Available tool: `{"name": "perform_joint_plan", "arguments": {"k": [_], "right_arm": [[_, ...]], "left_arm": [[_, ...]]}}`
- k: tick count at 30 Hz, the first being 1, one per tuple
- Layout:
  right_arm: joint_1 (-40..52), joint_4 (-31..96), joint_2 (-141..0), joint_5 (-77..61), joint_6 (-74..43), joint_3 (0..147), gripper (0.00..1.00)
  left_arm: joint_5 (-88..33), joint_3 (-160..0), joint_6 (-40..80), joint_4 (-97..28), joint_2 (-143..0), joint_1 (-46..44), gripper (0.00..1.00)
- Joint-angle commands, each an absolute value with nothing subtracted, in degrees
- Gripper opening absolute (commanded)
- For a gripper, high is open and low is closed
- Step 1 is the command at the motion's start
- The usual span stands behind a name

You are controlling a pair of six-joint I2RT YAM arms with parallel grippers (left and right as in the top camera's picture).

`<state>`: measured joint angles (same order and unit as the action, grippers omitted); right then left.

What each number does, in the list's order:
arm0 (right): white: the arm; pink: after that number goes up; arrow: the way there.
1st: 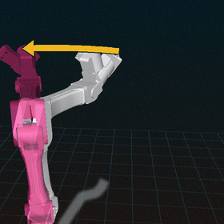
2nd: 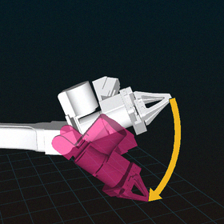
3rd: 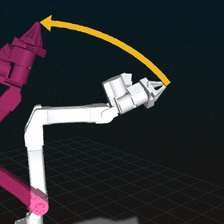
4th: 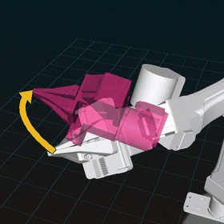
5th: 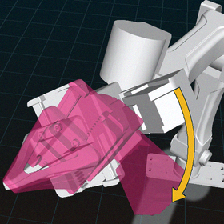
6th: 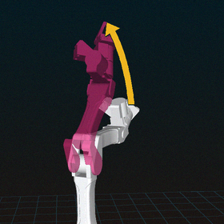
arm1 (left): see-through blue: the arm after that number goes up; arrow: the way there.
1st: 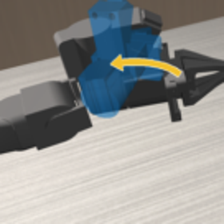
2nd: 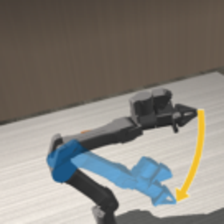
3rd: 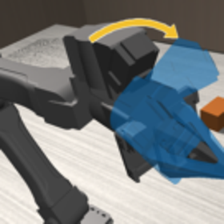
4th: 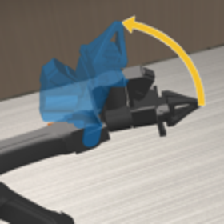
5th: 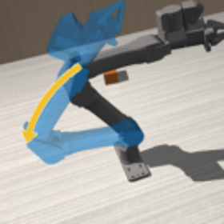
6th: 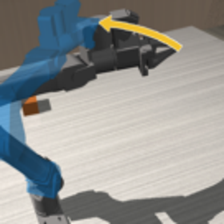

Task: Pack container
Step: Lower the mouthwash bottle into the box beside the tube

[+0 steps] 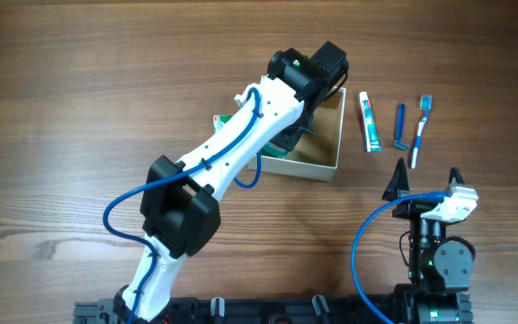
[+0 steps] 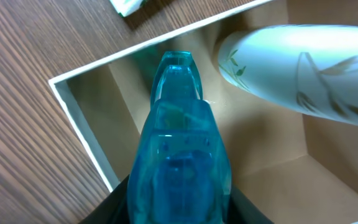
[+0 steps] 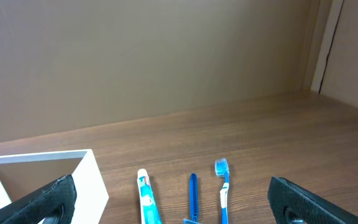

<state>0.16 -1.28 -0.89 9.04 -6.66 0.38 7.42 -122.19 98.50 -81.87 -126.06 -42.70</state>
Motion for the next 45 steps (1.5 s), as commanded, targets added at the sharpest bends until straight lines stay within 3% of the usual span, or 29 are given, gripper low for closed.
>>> {"name": "perform_joint_plan", "arguments": {"k": [1, 9, 20, 30, 40, 45], "right_arm": [[0.1, -1.3, -0.3, 8.8, -7.7, 0.3, 1.0], [0.1, -1.3, -0.3, 8.8, -7.7, 0.3, 1.0], [0.1, -1.3, -0.3, 8.8, -7.6, 0.3, 1.0], [0.1, -1.3, -0.3, 8.8, -7.7, 0.3, 1.0], [0.1, -1.3, -0.3, 8.8, -7.7, 0.3, 1.0], [0.1, -1.3, -0.3, 8.8, -7.7, 0.3, 1.0]], "left_arm": [[7.8, -121.9, 99.4, -81.6, -126.4, -42.8, 0.36], [7.5, -120.9, 99.4, -81.0, -126.4, -42.8, 0.45], [7.1, -120.6, 99.1, -81.0, -126.4, -42.8, 0.45], [6.9, -120.8, 89.7, -80.9, -124.3, -42.7, 0.52], [9.0, -120.8, 85.6, -81.9, -116.3, -42.5, 0.52], [9.7, -120.8, 76.3, -82.0, -111.9, -42.5, 0.52]]}}
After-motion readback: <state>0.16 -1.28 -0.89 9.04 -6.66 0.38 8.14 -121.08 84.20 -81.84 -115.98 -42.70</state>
